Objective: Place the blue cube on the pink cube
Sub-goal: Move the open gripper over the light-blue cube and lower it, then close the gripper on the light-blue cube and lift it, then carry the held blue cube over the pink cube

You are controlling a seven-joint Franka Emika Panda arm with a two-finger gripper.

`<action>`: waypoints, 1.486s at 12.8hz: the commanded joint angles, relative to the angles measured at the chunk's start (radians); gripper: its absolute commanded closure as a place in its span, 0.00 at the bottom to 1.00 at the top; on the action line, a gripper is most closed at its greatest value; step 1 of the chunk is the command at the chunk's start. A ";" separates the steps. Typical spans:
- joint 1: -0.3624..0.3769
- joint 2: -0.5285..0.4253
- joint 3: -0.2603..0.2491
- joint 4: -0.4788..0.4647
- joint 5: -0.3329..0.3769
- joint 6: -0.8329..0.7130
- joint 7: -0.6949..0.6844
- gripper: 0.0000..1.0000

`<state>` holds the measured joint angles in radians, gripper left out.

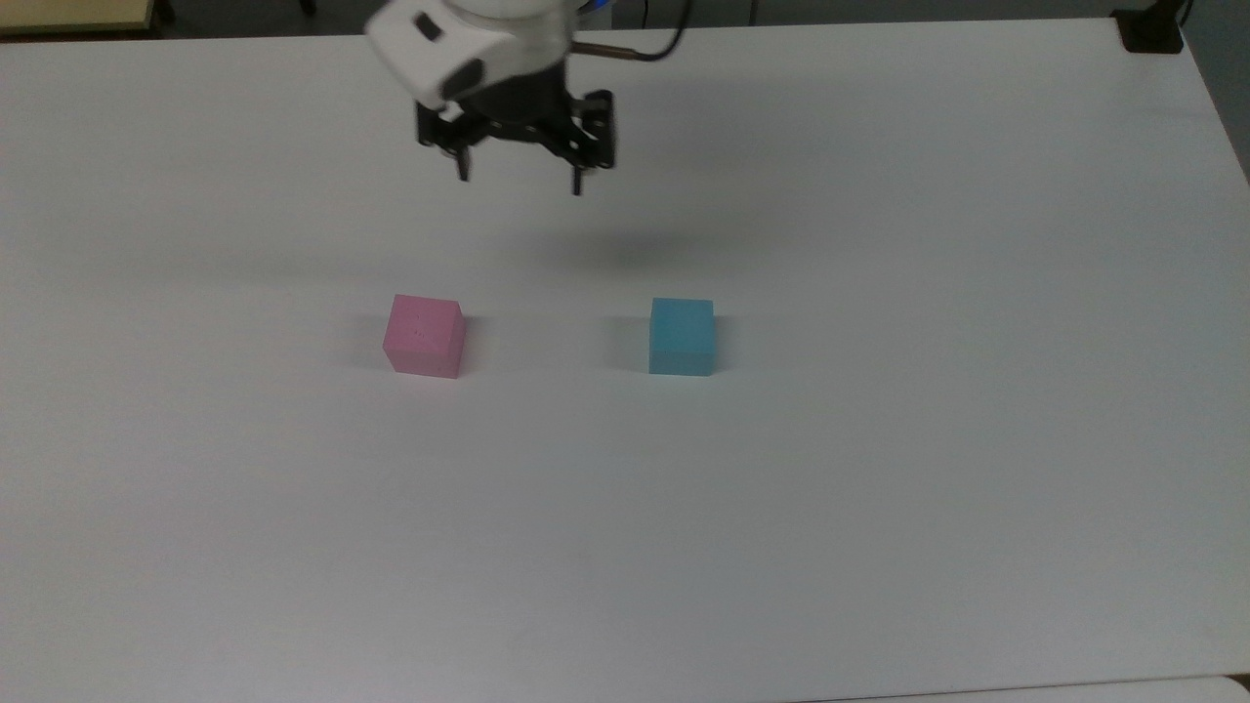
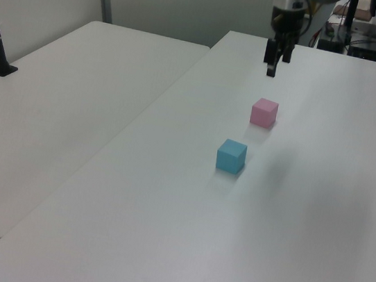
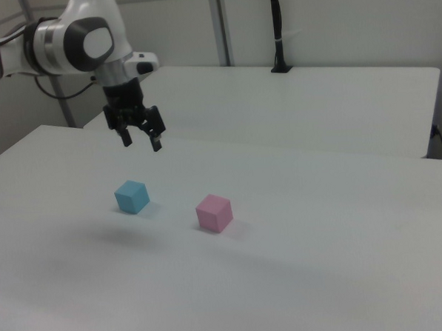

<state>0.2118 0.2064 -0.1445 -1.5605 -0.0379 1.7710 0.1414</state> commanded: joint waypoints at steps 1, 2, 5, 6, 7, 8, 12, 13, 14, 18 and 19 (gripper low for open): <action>0.104 0.088 -0.010 -0.012 0.009 0.089 0.017 0.00; 0.136 0.125 -0.010 -0.012 0.013 0.119 0.053 0.00; 0.190 0.223 -0.004 -0.012 0.015 0.235 0.144 0.00; 0.207 0.258 -0.006 -0.012 0.012 0.266 0.170 0.00; 0.212 0.289 -0.003 -0.012 0.004 0.292 0.194 0.00; 0.212 0.318 -0.001 -0.012 -0.005 0.309 0.219 0.00; 0.210 0.329 0.000 -0.013 -0.008 0.309 0.219 0.38; 0.209 0.323 0.000 -0.012 -0.008 0.306 0.213 0.64; 0.207 0.303 0.000 -0.012 -0.005 0.300 0.208 0.84; 0.166 0.194 -0.024 -0.015 0.006 0.199 0.115 0.90; 0.155 0.177 -0.050 -0.013 0.007 0.168 0.071 0.90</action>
<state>0.3982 0.4764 -0.1545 -1.5495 -0.0382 2.0236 0.3179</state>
